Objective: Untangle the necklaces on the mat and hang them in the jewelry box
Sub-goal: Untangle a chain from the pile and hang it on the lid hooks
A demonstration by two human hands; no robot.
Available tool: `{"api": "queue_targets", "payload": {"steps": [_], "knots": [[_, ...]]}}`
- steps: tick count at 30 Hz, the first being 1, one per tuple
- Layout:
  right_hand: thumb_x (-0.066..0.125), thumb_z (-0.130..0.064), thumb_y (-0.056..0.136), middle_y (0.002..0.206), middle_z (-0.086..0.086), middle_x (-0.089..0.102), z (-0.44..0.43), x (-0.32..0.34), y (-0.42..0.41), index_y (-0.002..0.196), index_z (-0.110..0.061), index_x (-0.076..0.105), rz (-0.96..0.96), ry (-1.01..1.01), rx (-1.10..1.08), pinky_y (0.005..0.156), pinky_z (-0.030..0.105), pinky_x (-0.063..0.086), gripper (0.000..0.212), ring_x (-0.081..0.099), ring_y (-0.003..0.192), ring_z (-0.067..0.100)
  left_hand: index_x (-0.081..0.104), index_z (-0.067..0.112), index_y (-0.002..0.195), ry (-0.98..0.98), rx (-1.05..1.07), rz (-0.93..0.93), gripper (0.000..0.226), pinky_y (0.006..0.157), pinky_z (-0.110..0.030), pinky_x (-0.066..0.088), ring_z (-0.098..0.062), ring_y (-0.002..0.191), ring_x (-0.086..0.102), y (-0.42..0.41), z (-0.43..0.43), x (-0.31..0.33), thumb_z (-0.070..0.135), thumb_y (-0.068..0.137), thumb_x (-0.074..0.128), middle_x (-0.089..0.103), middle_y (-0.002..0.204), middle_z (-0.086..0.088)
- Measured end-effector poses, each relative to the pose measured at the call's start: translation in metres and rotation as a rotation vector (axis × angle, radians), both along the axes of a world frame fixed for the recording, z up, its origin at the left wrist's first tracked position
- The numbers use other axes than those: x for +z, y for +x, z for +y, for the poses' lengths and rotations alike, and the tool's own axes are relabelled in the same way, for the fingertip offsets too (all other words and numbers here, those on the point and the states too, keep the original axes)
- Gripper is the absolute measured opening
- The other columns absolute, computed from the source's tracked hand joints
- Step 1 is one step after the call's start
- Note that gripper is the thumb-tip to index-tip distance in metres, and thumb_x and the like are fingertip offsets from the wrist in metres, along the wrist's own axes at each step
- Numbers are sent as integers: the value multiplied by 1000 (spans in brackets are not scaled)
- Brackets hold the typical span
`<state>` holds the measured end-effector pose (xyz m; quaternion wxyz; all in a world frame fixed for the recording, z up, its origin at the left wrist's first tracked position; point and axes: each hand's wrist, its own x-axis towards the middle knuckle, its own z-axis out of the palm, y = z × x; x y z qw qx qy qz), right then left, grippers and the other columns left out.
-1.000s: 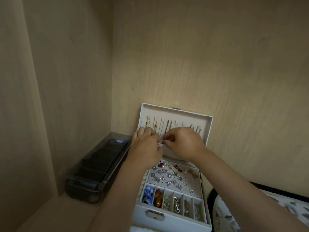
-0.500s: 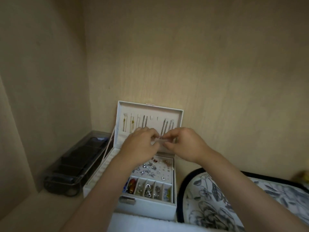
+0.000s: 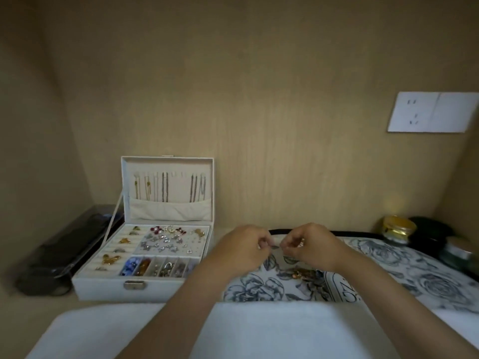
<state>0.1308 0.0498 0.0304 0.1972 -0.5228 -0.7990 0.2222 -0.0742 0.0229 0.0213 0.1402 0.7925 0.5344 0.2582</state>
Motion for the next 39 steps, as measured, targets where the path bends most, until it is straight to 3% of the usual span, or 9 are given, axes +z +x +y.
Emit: {"api": "queue_targets", "payload": {"steps": [5,8,19,23,25,29,33,36,39], "knots": [[73,-33,84,82,-18,73,-12,-18,29,88,-34,79,-136,-11,-15,72,19,51,7,65,77,-5,73,34,113,-47,-67,40,26,77,-26,52,-9,86,63,47,-5,-21,25,94,58,70,99,6],[74,-38,81,81,-19,72,-16,-30,41,88,-41,77,-157,-21,-47,77,27,56,8,66,78,-2,71,36,115,3,-58,129,25,79,-33,50,-14,96,56,60,-6,-34,33,93,61,65,99,5],[75,-23,83,91,-14,71,-9,-40,51,98,-39,76,-62,-55,-12,77,17,52,23,65,83,1,70,33,108,155,-30,191,20,81,-31,45,-11,98,50,52,0,-45,30,88,67,67,97,12],[77,-17,84,92,-19,74,-7,-43,52,86,-24,80,-5,-28,-20,72,2,44,8,62,80,-20,70,32,111,152,14,256,24,84,-27,42,-12,104,48,35,0,-43,24,90,62,65,105,11],[76,-16,85,90,-20,75,-7,-44,52,82,-21,79,4,-32,-20,76,5,45,6,59,81,-25,70,34,111,130,40,284,32,85,-27,41,-13,106,48,29,0,-43,16,88,58,64,108,11],[67,-28,92,83,-15,73,-9,-45,46,84,-23,72,-39,50,-41,65,9,44,11,62,71,-7,68,35,112,134,80,249,33,92,-31,39,-13,108,47,27,-2,-43,17,88,54,63,110,12],[58,-21,98,81,-6,74,-14,-45,36,87,-16,68,183,17,-55,70,21,48,15,60,66,1,68,37,108,165,34,153,28,89,-29,39,-8,100,49,36,-7,-50,51,85,65,63,103,15],[51,-12,103,76,0,73,-21,-40,28,89,-9,63,497,-91,-92,56,13,44,18,60,56,-2,73,34,96,188,45,161,12,83,-29,44,-8,93,54,35,-4,-52,40,86,68,64,94,14],[45,-13,105,71,3,70,-22,-37,24,91,-12,58,735,-217,-147,57,26,43,19,64,63,17,73,32,87,135,91,31,10,73,-26,46,-6,83,57,32,-4,-53,27,90,64,67,85,15]]}}
